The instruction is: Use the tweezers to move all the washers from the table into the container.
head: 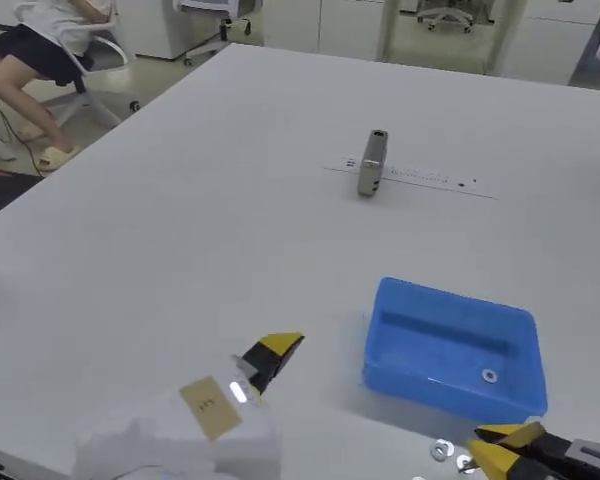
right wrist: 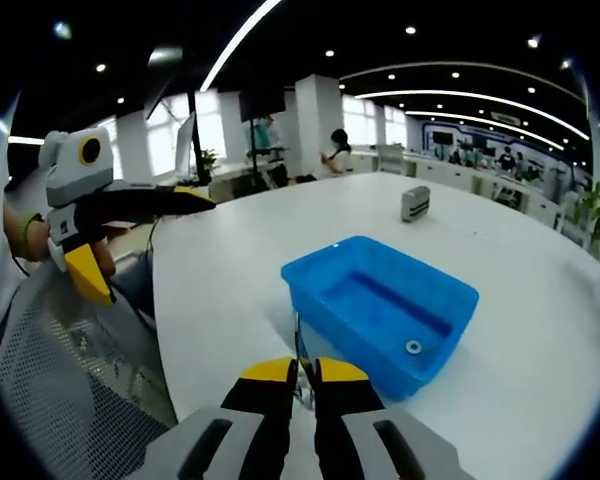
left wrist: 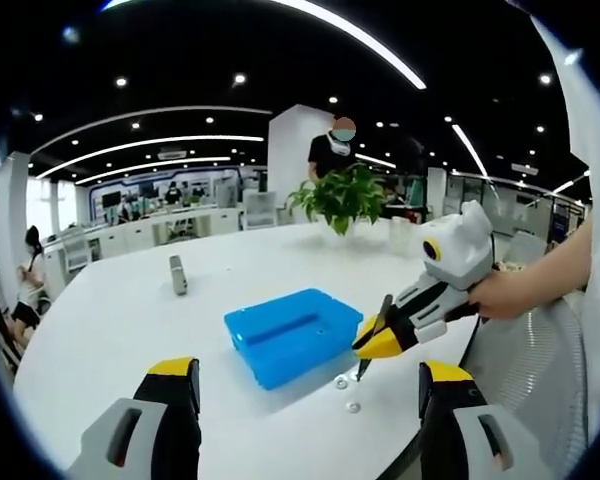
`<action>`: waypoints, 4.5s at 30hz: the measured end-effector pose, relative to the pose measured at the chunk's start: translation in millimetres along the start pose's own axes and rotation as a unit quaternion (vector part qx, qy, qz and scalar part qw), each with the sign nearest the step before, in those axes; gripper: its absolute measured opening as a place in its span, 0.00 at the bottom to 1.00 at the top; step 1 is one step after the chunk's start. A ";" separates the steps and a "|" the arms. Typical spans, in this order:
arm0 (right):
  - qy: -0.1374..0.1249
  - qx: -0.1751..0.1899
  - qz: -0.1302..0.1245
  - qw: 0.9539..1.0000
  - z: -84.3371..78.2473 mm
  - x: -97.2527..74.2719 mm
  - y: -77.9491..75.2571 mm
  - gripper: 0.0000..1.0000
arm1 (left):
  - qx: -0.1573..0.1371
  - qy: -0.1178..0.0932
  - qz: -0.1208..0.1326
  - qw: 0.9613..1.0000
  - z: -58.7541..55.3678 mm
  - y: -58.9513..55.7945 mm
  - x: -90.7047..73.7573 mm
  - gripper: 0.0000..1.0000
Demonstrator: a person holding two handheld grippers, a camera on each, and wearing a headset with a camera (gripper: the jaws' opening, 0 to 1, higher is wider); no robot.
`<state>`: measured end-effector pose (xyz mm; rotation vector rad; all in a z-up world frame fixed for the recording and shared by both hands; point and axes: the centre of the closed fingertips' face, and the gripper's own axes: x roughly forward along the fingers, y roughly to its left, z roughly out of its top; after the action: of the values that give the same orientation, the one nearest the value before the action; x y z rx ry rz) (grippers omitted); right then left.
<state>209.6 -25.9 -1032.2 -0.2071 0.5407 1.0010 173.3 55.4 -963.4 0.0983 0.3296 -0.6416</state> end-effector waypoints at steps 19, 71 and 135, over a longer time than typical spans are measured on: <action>-0.038 0.122 -0.040 0.991 5.5 -6.4 -13.2 0.02 | -0.034 -0.056 0.013 0.998 16.9 10.2 -8.0 0.92; -0.056 0.052 -0.045 0.996 76.7 -13.9 -39.2 0.03 | -0.036 -0.072 0.019 0.997 21.1 11.2 -11.7 0.87; -0.037 0.077 -0.029 0.996 77.2 12.9 -61.8 0.03 | -0.014 -0.043 -0.009 0.999 12.7 -2.4 -4.4 0.84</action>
<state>293.0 -18.0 -978.1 -0.0478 0.5392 0.9036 172.0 53.5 -950.0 0.0414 0.2562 -0.6570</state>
